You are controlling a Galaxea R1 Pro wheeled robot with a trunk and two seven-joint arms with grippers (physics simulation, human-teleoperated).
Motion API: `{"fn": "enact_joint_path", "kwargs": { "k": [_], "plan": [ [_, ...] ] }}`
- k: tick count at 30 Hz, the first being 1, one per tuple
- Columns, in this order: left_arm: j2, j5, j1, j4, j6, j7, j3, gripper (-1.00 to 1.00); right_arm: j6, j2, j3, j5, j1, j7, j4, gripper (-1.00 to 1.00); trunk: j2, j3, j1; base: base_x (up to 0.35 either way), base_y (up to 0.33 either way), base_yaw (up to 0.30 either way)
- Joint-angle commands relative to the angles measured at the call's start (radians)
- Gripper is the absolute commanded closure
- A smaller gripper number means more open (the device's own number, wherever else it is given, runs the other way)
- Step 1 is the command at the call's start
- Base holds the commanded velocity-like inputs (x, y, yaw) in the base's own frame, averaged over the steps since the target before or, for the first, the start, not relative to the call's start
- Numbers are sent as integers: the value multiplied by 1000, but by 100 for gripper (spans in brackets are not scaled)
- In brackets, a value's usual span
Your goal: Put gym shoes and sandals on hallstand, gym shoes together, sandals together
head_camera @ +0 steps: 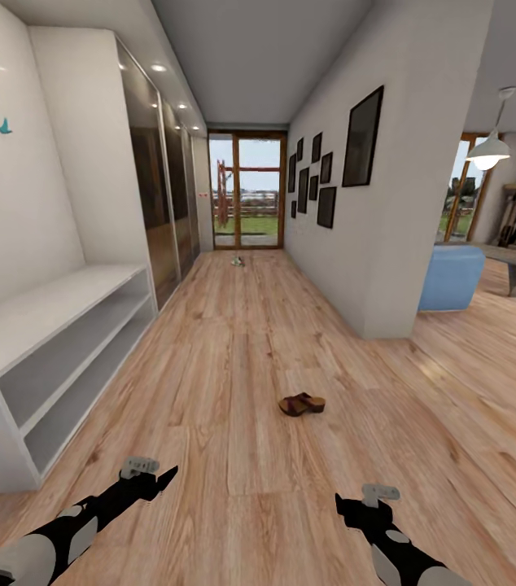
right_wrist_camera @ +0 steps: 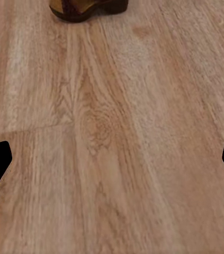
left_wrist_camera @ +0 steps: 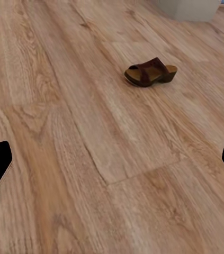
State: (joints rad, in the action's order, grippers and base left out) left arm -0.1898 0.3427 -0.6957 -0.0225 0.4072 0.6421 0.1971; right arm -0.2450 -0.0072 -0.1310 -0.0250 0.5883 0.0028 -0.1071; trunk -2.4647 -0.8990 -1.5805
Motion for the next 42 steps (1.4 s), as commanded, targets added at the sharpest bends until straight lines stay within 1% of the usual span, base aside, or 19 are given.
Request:
{"fn": "enact_joint_path", "kwargs": {
  "k": [1, 10, 42],
  "plan": [
    [0, 9, -1, 1, 4, 3, 8, -100, -4, 0, -6, -3, 1, 0, 1, -100, 0, -1, 0, 348, -5, 0],
    [0, 9, -1, 1, 4, 2, 8, -100, -4, 3, -5, -3, 1, 0, 1, -100, 0, -1, 0, 347, -96, 0],
    [0, 9, -1, 1, 4, 2, 8, -100, -4, 4, -6, -3, 1, 0, 1, -100, 0, -1, 0, 344, -145, 0]
  ]
}}
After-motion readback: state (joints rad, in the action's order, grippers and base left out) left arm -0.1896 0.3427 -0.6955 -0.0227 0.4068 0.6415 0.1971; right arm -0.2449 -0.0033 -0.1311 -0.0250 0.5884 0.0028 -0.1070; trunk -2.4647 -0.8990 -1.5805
